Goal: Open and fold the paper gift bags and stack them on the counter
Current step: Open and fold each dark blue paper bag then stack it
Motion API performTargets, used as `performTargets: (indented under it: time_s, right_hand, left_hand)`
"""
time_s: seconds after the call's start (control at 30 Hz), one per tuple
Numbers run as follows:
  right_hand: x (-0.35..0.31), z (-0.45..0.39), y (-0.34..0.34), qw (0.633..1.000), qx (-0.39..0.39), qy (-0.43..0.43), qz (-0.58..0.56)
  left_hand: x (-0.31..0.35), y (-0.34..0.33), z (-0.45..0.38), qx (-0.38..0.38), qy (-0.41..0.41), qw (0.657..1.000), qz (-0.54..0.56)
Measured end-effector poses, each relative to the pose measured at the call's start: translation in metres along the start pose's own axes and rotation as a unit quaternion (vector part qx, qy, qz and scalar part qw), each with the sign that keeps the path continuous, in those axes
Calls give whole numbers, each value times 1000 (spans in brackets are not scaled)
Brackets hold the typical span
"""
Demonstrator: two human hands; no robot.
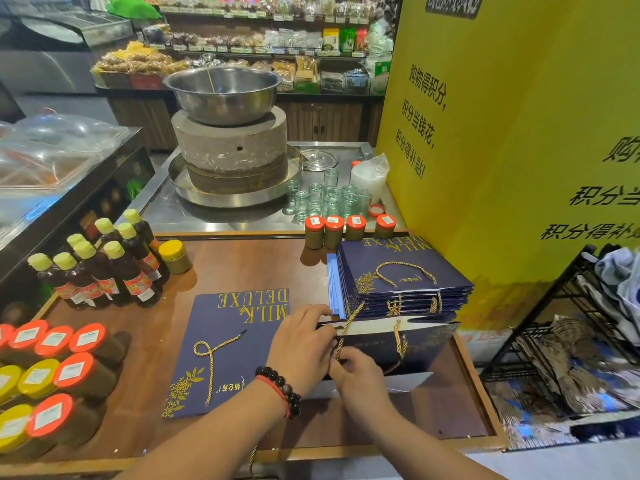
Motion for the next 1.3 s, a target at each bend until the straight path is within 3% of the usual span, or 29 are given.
performTargets:
  time_s: [0.37, 0.9, 1.0, 1.07, 1.13, 1.2, 1.23, 1.3]
  right_hand:
    - [10, 31, -17, 990, -105, 42, 80]
    - [38, 38, -12, 991, -93, 10, 96]
    - [30, 35, -2, 979, -108, 57, 160]
    - [14, 28, 18, 970, -72, 123, 198]
    - [-12, 20, 47, 965, 26, 217, 147]
    - [-35, 8, 77, 932, 132, 321, 108]
    - [-45, -2, 90, 925, 161, 331, 97]
    - [-63, -30, 112, 940, 174, 265, 129]
  left_hand:
    - [-2, -3, -1, -31, 44, 998, -19]
    - [-3, -1, -5, -27, 31, 999, -19]
    - [-4, 1, -5, -15, 20, 1000, -8]
    - [-5, 1, -3, -7, 8, 1000, 7]
    - [-5, 1, -1, -5, -3, 1000, 10]
    - [-3, 1, 0, -5, -3, 1000, 5]
    - [-2, 1, 0, -7, -2, 1000, 3]
    - [-1, 1, 2, -9, -3, 1000, -2]
Point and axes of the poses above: each hand's wrist, its own z-axis away from the middle knuckle, its own y-axis out of the back of the hand, x = y × z, the point moved 3 cm from there along -z, towards the middle knuckle, and after that the axes turned 12 degrees about x, right-handed, at the moved point
